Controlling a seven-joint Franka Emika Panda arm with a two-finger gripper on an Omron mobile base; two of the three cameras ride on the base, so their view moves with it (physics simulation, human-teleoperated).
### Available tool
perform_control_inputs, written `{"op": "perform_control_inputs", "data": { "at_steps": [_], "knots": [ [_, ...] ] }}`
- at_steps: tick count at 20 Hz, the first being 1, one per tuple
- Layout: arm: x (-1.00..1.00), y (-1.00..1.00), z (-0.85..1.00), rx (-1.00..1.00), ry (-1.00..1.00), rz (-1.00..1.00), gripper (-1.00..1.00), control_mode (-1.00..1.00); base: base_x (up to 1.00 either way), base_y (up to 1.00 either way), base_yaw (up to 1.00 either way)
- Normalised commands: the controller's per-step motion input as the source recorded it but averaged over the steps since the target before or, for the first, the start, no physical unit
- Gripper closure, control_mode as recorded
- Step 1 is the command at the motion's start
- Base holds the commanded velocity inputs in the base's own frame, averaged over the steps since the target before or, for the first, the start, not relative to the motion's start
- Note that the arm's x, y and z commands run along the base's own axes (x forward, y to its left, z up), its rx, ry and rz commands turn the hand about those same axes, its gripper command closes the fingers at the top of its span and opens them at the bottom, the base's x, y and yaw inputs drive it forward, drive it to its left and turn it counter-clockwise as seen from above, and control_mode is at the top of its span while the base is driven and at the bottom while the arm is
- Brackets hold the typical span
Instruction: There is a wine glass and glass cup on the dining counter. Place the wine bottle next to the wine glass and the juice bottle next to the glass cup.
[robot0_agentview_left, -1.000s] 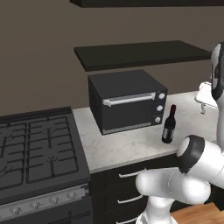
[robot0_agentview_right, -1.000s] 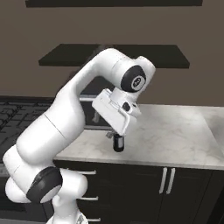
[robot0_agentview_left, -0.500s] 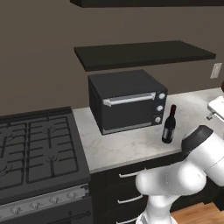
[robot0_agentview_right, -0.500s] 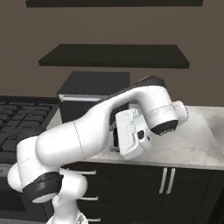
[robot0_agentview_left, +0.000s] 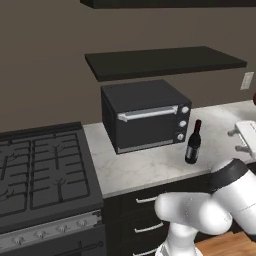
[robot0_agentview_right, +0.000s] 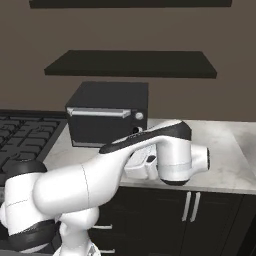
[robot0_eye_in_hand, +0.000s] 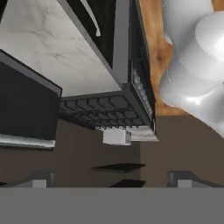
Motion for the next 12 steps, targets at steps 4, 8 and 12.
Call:
{"op": "perform_control_inputs", "data": {
  "at_steps": [4, 8, 12],
  "knots": [
    [0.32, -0.01, -0.24, 0.13, 0.28, -0.24, -1.00, -1.00, 0.00, 0.00, 0.00],
    [0.11, 0.04, -0.12, 0.06, 0.15, -0.04, -1.00, -1.00, 0.00, 0.00, 0.00],
    [0.15, 0.09, 0.00, 0.01, 0.00, 0.00, -1.00, -1.00, 0.00, 0.00, 0.00]
  ]
}}
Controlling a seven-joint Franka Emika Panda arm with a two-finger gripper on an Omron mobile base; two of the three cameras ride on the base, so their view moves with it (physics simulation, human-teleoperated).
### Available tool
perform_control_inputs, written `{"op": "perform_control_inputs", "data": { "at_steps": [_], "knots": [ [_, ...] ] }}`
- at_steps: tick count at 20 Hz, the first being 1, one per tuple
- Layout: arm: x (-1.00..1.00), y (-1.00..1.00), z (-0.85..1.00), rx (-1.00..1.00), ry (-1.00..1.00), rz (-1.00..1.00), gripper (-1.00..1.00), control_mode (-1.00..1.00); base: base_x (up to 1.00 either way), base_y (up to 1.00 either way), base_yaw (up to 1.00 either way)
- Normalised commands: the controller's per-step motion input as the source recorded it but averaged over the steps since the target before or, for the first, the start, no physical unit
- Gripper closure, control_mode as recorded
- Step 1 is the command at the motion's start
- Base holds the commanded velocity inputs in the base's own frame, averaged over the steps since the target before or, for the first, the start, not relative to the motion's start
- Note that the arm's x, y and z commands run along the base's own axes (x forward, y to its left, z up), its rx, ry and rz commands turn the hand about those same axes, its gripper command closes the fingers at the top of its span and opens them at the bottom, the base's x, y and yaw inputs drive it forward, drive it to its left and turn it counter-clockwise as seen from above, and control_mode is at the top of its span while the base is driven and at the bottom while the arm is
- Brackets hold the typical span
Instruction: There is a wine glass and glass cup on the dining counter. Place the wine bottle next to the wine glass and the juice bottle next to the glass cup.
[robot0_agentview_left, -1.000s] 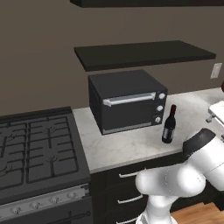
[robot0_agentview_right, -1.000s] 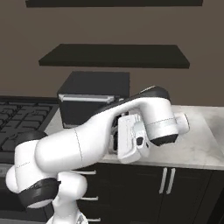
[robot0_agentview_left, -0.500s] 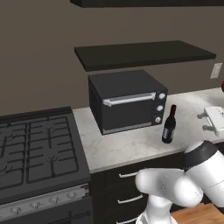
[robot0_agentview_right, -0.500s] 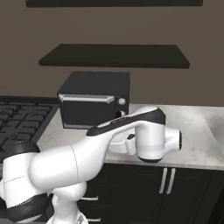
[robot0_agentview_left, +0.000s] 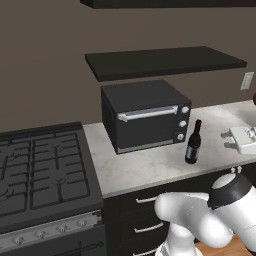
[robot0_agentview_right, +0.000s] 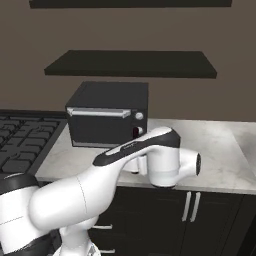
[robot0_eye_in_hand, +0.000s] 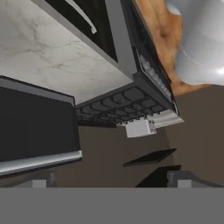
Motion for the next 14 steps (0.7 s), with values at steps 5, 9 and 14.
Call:
{"op": "perform_control_inputs", "data": {
  "at_steps": [5, 9, 14],
  "knots": [
    [0.22, 0.14, -0.17, 0.00, 0.00, 0.00, -1.00, -1.00, 0.00, 0.00, 0.00],
    [0.12, 0.09, -0.19, 0.00, 0.00, 0.00, -1.00, -1.00, 0.00, 0.00, 0.00],
    [0.27, 0.01, -0.10, 0.00, 0.00, 0.00, -1.00, -1.00, 0.00, 0.00, 0.00]
  ]
}}
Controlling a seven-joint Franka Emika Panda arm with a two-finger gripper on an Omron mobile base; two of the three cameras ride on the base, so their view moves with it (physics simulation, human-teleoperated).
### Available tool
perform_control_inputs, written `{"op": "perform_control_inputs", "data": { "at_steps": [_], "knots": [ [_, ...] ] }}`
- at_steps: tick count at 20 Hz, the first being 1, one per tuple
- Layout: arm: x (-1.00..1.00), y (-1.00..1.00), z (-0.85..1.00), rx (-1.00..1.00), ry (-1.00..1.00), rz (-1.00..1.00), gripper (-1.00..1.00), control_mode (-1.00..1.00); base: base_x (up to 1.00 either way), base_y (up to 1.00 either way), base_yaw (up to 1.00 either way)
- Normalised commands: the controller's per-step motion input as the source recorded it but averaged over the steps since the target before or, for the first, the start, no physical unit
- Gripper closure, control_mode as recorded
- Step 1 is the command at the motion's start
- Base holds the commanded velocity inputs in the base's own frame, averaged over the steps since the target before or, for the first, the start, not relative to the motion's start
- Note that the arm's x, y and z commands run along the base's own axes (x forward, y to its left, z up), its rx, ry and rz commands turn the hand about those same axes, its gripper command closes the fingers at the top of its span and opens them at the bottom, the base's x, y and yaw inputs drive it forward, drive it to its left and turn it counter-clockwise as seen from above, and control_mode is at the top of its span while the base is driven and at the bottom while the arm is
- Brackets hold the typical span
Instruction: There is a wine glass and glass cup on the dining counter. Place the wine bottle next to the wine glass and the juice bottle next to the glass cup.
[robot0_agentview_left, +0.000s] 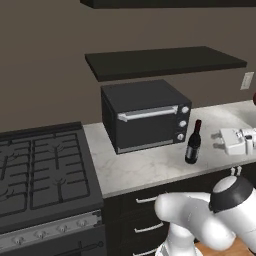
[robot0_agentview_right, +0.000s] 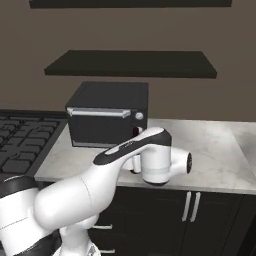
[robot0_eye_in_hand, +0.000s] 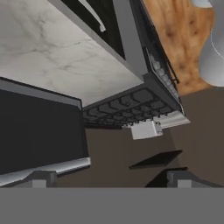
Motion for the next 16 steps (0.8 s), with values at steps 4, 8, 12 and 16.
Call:
{"op": "perform_control_inputs", "data": {
  "at_steps": [4, 8, 12, 16],
  "knots": [
    [0.26, 0.00, -0.11, 0.00, 0.00, 0.00, -1.00, -1.00, 0.00, 0.00, 0.00],
    [0.29, 0.00, -0.14, 0.00, 0.00, 0.00, -1.00, -1.00, 0.00, 0.00, 0.00],
    [0.22, 0.00, -0.08, 0.00, 0.00, -0.01, -1.00, -1.00, 0.00, 0.00, 0.00],
    [0.09, 0.00, -0.01, 0.00, 0.00, -0.04, -1.00, -1.00, 0.00, 0.00, 0.00]
  ]
}}
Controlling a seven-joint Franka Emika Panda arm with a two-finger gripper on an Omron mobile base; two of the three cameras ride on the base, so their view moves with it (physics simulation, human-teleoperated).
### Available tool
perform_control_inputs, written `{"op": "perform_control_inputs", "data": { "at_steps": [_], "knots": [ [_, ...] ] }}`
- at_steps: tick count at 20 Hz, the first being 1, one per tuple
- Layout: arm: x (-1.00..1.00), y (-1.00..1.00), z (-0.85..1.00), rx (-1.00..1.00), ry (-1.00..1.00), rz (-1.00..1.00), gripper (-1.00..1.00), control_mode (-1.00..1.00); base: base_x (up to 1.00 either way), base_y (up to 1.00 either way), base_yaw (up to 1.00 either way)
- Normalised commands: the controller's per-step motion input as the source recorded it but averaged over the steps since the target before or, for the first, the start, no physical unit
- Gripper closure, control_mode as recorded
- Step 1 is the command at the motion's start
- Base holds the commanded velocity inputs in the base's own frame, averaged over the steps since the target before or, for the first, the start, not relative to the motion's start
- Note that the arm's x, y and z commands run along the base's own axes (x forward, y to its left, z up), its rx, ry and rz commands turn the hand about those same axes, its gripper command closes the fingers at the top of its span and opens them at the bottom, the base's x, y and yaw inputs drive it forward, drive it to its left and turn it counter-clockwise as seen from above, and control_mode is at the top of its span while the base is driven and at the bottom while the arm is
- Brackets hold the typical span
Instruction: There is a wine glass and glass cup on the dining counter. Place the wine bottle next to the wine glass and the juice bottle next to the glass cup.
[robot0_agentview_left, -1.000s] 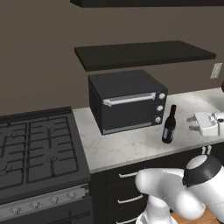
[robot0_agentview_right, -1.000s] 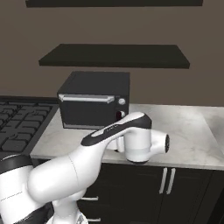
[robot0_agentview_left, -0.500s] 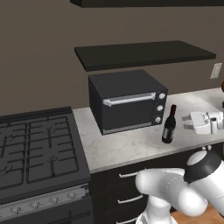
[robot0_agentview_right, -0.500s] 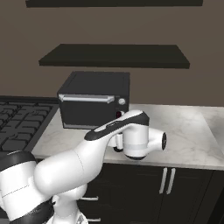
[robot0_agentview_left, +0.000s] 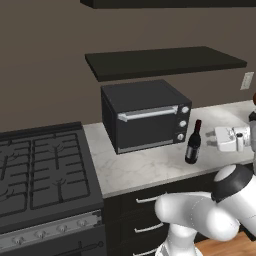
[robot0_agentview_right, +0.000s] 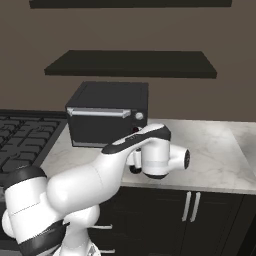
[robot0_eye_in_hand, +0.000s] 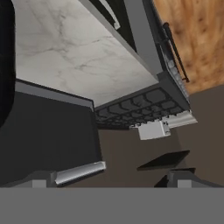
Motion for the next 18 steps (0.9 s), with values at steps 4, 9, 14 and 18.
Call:
{"op": "perform_control_inputs", "data": {
  "at_steps": [4, 9, 14, 18],
  "knots": [
    [0.00, -0.21, 0.00, 0.00, 0.00, -0.08, -1.00, -1.00, 0.00, 0.00, 0.00],
    [0.10, -0.09, -0.07, 0.00, 0.00, -0.10, -1.00, -1.00, 0.00, 0.00, 0.00],
    [0.18, 0.00, -0.12, 0.00, 0.00, -0.07, -1.00, -1.00, 0.00, 0.00, 0.00],
    [0.13, 0.00, -0.12, 0.00, 0.00, -0.03, -1.00, -1.00, 0.00, 0.00, 0.00]
  ]
}}
